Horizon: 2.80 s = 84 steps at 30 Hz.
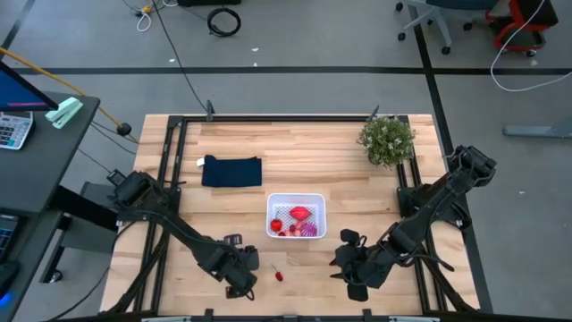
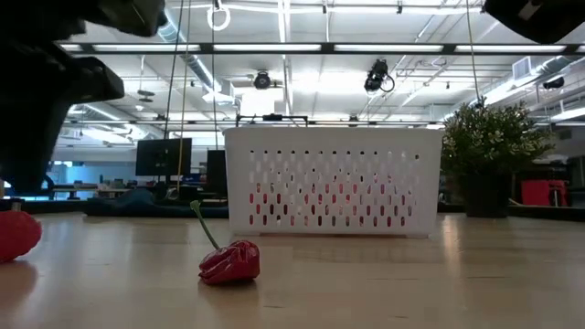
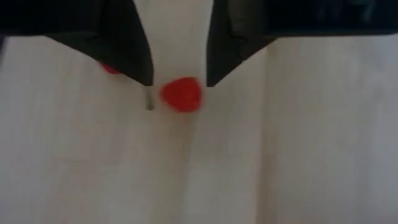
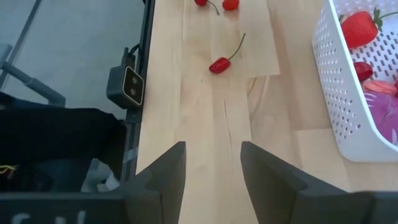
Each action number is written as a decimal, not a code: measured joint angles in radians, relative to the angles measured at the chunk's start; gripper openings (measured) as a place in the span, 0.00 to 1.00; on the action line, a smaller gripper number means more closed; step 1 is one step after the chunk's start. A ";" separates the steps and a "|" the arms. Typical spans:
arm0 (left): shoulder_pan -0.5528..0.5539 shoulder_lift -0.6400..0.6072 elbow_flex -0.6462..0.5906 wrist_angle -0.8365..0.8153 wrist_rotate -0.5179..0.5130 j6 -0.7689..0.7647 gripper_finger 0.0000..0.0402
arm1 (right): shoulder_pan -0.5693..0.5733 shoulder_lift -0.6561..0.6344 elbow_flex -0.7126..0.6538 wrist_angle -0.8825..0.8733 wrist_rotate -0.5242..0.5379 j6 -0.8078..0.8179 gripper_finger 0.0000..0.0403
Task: Pick and placing Produce into tupperware
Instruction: Put the raspberry into the white bin
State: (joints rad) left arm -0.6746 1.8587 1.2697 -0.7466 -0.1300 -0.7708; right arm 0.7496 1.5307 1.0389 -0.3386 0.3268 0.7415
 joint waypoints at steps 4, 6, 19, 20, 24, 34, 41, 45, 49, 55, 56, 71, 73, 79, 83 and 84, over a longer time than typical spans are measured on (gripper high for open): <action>-0.021 0.000 0.000 0.045 -0.004 0.001 0.52 | 0.009 0.000 0.000 0.003 0.019 0.001 0.40; -0.028 0.000 0.000 0.048 -0.010 0.001 0.57 | 0.009 0.000 0.000 0.004 0.020 0.001 0.40; -0.015 0.039 0.000 0.023 -0.099 -0.016 0.63 | 0.009 0.000 0.001 0.006 0.022 -0.001 0.40; -0.015 0.048 0.000 0.029 -0.098 -0.032 0.62 | 0.009 0.000 0.001 0.006 0.021 -0.002 0.40; -0.016 0.074 0.000 0.024 -0.094 -0.089 0.62 | 0.009 0.000 0.001 0.002 0.021 -0.020 0.40; -0.019 0.075 0.000 0.020 -0.094 -0.144 0.57 | 0.008 0.000 0.001 0.002 0.021 -0.063 0.40; -0.025 0.075 0.000 0.020 -0.094 -0.212 0.52 | 0.008 0.000 0.001 0.002 0.021 -0.063 0.40; -0.027 0.075 0.000 0.019 -0.094 -0.242 0.48 | 0.008 0.000 0.001 0.002 0.021 -0.063 0.40; -0.027 0.075 0.000 0.020 -0.094 -0.263 0.43 | 0.008 0.000 0.001 0.002 0.021 -0.063 0.40; -0.027 0.074 0.000 0.019 -0.095 -0.267 0.32 | 0.008 0.000 0.001 0.002 0.021 -0.064 0.40; -0.027 0.074 0.000 0.019 -0.095 -0.267 0.30 | 0.008 0.000 0.001 0.002 0.021 -0.064 0.40; -0.022 0.069 0.004 0.041 -0.106 -0.257 0.18 | 0.008 0.000 0.001 0.002 0.021 -0.064 0.40; -0.022 0.069 0.004 0.042 -0.106 -0.257 0.18 | 0.008 0.000 0.001 0.002 0.021 -0.064 0.40; -0.023 0.072 0.001 0.056 -0.090 -0.211 0.26 | 0.008 0.000 0.001 0.002 0.021 -0.064 0.40; -0.023 0.079 -0.001 0.064 -0.062 -0.212 0.37 | 0.008 0.000 0.001 0.002 0.021 -0.063 0.40; -0.024 0.079 -0.002 0.061 -0.060 -0.211 0.40 | 0.008 0.000 0.001 0.002 0.021 -0.063 0.40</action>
State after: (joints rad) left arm -0.6986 1.9377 1.2675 -0.6856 -0.1902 -0.9821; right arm 0.7578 1.5303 1.0397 -0.3363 0.3477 0.6781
